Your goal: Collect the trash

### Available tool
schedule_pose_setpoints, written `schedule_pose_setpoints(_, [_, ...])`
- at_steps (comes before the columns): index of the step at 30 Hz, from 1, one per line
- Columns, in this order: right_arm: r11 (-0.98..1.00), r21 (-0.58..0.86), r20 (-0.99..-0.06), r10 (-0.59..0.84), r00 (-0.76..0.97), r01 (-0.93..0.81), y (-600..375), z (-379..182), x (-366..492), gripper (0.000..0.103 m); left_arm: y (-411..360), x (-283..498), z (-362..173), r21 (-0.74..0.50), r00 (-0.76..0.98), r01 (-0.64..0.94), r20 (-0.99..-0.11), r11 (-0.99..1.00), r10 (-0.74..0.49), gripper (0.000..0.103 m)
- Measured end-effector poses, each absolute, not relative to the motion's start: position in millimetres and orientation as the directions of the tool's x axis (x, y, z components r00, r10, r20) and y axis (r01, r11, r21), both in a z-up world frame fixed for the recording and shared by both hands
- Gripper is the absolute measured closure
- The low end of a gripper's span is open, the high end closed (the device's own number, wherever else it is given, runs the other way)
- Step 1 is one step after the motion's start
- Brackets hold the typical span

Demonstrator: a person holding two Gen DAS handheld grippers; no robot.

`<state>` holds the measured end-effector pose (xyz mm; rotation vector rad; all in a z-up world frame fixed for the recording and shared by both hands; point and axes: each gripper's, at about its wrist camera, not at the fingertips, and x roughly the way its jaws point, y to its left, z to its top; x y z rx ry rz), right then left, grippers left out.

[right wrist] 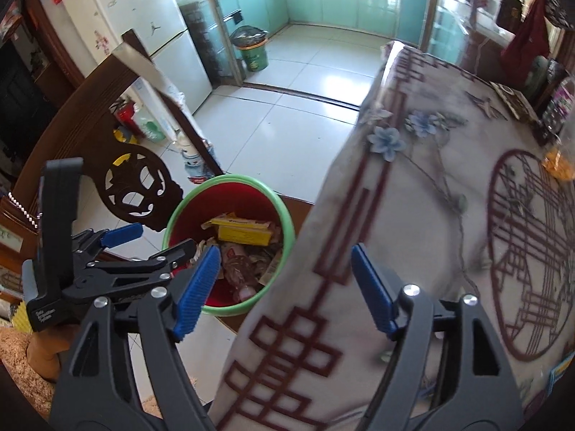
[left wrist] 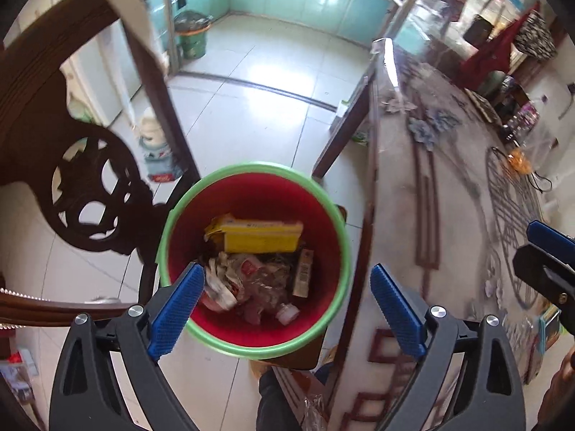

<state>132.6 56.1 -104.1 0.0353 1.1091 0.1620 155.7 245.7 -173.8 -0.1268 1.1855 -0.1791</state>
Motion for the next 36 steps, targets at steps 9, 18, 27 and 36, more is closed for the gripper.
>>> schedule_pose_setpoints(9, [0.991,0.125,-0.868,0.130,0.480,-0.041,-18.7,-91.5,90.9,0.017,171.7,125.7,-133.2,-0.166,0.476,0.130,-0.854,0.978,-0.208,0.008])
schedule_pose_setpoints(18, [0.986,0.141,-0.781,0.166,0.603,-0.088,-101.7,-50.0,39.1,0.005,84.3,63.1,-66.6,-0.183,0.714,0.141,-0.662,0.973,-0.228,0.008])
schedule_pose_setpoints(27, [0.993,0.104,-0.570,0.105,0.815,-0.055,-179.4,3.6,-16.6,0.005,20.9,12.3,-3.9,-0.188,0.860,0.120,-0.471,0.975,-0.197,0.008])
schedule_pose_setpoints(36, [0.999,0.011,-0.360,-0.038,0.932,0.045,-208.0,22.6,-61.3,0.005,-7.4,-10.6,8.8,-0.126,0.894,-0.005,-0.445,0.992,-0.051,0.008])
